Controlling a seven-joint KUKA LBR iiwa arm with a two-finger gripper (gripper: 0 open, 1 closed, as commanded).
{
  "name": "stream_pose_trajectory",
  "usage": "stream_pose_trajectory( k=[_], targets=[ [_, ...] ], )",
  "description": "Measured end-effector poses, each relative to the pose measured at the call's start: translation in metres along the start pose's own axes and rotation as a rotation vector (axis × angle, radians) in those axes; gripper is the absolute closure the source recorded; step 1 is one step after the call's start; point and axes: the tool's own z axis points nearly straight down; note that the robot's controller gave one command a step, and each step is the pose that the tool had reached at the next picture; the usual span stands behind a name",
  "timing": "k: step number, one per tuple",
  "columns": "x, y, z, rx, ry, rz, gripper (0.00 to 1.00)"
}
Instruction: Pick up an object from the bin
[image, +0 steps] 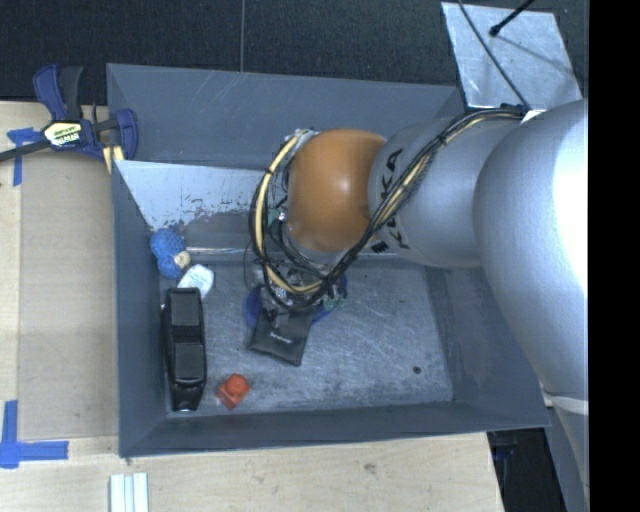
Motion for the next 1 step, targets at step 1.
stream_pose_trajectory(
  k=[1],
  targets=[
    [-0.0295, -0.0006, -0.1484, 0.002, -0.002, -0.003, 1.00]
  ],
)
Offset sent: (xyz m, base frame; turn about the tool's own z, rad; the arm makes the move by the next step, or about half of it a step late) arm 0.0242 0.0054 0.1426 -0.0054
